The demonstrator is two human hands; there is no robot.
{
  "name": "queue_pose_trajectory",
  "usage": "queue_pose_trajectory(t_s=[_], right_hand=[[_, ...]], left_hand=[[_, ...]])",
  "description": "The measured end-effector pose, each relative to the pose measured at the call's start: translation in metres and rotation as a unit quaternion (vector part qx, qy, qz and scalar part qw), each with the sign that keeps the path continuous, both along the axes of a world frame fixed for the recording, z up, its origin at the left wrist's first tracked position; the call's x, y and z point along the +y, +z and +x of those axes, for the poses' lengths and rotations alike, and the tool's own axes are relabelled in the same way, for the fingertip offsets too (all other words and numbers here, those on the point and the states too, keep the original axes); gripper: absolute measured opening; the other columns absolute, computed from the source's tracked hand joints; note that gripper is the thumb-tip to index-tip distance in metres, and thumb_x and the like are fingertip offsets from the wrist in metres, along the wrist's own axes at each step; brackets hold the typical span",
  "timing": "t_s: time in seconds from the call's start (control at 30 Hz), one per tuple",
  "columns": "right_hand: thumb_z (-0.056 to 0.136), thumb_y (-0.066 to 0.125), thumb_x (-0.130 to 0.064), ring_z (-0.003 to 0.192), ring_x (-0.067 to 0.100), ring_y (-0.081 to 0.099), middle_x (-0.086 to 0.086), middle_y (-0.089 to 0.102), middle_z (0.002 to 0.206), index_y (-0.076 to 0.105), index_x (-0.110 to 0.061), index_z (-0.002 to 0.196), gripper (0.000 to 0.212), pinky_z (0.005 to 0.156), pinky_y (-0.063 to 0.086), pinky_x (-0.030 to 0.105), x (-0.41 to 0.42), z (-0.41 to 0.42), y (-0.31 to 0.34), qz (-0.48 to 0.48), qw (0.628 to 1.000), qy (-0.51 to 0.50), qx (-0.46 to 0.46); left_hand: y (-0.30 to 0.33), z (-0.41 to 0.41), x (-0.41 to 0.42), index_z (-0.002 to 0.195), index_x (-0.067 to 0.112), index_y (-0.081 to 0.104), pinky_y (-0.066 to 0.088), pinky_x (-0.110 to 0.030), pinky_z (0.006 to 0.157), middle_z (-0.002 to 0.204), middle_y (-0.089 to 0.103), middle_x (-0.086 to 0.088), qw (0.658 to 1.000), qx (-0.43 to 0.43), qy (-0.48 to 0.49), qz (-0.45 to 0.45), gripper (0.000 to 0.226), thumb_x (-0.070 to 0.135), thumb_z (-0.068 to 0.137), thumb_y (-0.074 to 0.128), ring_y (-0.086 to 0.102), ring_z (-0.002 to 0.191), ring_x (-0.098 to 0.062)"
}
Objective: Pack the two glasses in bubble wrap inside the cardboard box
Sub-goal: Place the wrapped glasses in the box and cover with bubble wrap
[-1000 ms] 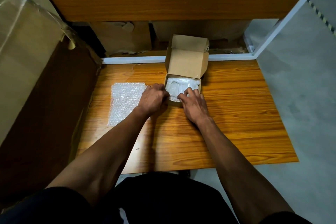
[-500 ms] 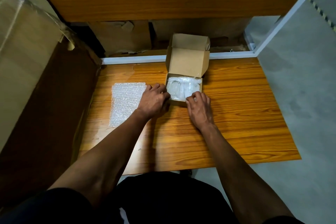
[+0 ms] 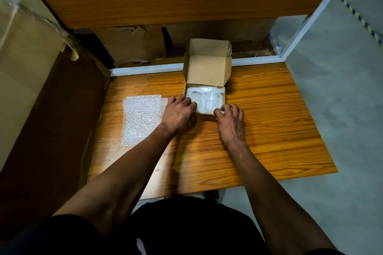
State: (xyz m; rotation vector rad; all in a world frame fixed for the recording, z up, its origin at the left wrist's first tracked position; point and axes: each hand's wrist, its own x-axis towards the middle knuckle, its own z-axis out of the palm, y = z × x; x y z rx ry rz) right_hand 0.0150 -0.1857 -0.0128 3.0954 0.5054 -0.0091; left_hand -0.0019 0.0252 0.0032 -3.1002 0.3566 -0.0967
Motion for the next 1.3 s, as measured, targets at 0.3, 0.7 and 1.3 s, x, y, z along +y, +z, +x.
queue_pose_trajectory(t_s=[0.3, 0.7, 1.3], right_hand=[[0.098, 0.056, -0.015, 0.131, 0.030, 0.041, 0.005, 0.064, 0.132, 0.056, -0.020, 0.130, 0.032, 0.101, 0.033, 0.045, 0.003, -0.002, 0.009, -0.026, 0.999, 0.006, 0.043], [0.100, 0.054, -0.013, 0.117, 0.027, 0.044, 0.004, 0.064, 0.124, 0.050, -0.022, 0.130, 0.032, 0.091, 0.037, 0.041, 0.011, 0.002, 0.006, -0.038, 0.998, 0.001, 0.051], [0.096, 0.066, -0.019, 0.125, 0.028, 0.046, 0.006, 0.051, 0.145, 0.046, -0.016, 0.145, 0.053, 0.099, 0.042, 0.041, 0.006, 0.046, 0.018, 0.080, 0.996, -0.013, 0.039]], left_hand=[[0.002, 0.004, -0.030, 0.151, 0.027, 0.052, 0.035, -0.046, 0.103, 0.142, 0.054, -0.002, 0.996, 0.085, -0.017, -0.015, 0.058, 0.050, 0.099, 0.060, 0.042, 0.131, -0.026], [0.008, 0.014, -0.045, 0.126, 0.030, 0.071, 0.035, -0.044, 0.097, 0.138, 0.047, -0.002, 0.995, 0.093, 0.019, 0.007, 0.032, 0.043, 0.100, 0.058, 0.037, 0.129, -0.027], [0.011, 0.052, -0.034, 0.155, 0.026, 0.047, 0.037, -0.049, 0.105, 0.153, 0.051, -0.005, 0.990, 0.095, 0.082, -0.071, 0.055, 0.041, 0.102, 0.054, 0.039, 0.140, -0.029]])
